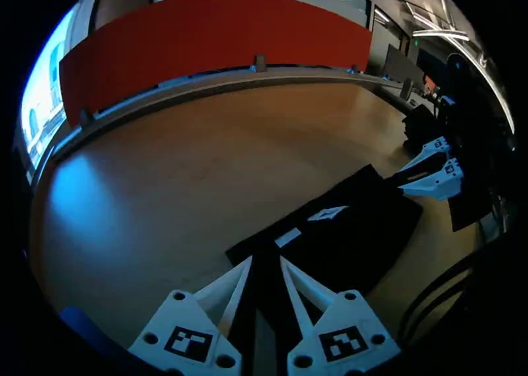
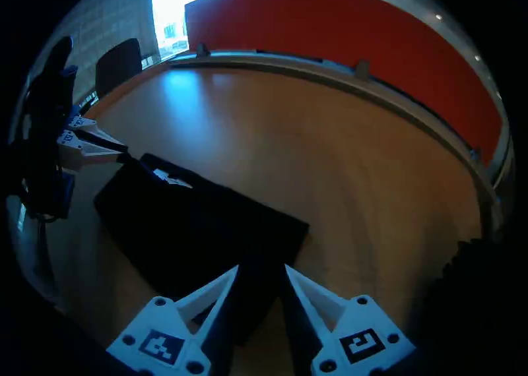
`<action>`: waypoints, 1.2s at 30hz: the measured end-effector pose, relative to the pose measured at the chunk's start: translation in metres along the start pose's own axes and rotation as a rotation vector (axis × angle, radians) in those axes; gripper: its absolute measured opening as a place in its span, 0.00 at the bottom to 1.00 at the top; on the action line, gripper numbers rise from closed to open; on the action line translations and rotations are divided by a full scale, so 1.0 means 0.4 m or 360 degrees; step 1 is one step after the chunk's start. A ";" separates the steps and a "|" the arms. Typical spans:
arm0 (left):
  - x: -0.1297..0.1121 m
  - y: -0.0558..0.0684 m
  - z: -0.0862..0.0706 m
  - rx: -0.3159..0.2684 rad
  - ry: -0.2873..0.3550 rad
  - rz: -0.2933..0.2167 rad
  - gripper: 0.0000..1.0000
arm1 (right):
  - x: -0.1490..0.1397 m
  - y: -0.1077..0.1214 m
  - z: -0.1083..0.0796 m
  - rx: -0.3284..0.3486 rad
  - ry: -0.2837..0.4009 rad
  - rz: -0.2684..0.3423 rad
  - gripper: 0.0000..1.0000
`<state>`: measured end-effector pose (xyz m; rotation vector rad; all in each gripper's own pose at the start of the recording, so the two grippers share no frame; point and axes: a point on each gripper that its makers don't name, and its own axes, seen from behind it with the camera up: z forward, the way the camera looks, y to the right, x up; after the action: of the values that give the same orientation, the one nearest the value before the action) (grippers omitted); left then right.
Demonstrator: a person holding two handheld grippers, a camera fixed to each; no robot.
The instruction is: Fold towel
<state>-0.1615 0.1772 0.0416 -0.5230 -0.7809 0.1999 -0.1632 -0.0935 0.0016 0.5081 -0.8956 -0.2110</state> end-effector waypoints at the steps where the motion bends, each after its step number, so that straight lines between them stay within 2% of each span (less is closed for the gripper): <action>1: -0.002 -0.002 0.002 0.0003 -0.0003 0.0007 0.14 | 0.001 0.004 0.002 -0.0012 0.0002 0.0003 0.42; 5: -0.006 -0.011 0.010 0.0028 -0.0004 0.0036 0.19 | 0.003 0.017 0.008 -0.0054 0.0010 0.0020 0.70; 9: -0.003 -0.023 0.011 0.0061 0.0006 0.0055 0.26 | 0.006 0.033 0.011 -0.0097 0.0025 0.0027 0.90; 11: 0.000 -0.030 0.011 0.0075 0.0011 0.0054 0.29 | 0.007 0.044 0.011 -0.0123 0.0029 0.0030 0.96; 18: -0.002 -0.056 0.013 0.0113 0.0005 0.0035 0.41 | 0.021 0.087 0.012 -0.0217 0.0055 0.0048 1.00; 22: -0.003 -0.060 0.010 0.0114 0.0008 0.0017 0.63 | 0.036 0.102 0.009 -0.0252 0.0086 0.0050 1.00; 26: -0.004 -0.063 0.003 0.0117 0.0011 0.0016 0.74 | 0.048 0.109 0.001 -0.0264 0.0115 0.0046 1.00; 28: -0.005 -0.062 0.000 0.0117 0.0012 0.0019 0.83 | 0.051 0.109 -0.003 -0.0263 0.0125 0.0047 1.00; 36: -0.006 -0.058 -0.009 0.0118 0.0017 0.0012 0.86 | 0.044 0.103 -0.017 -0.0239 0.0124 0.0059 1.00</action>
<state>-0.1610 0.1553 0.0497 -0.4568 -0.7586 0.2319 -0.1483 -0.0624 0.0312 0.3573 -0.8057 -0.2214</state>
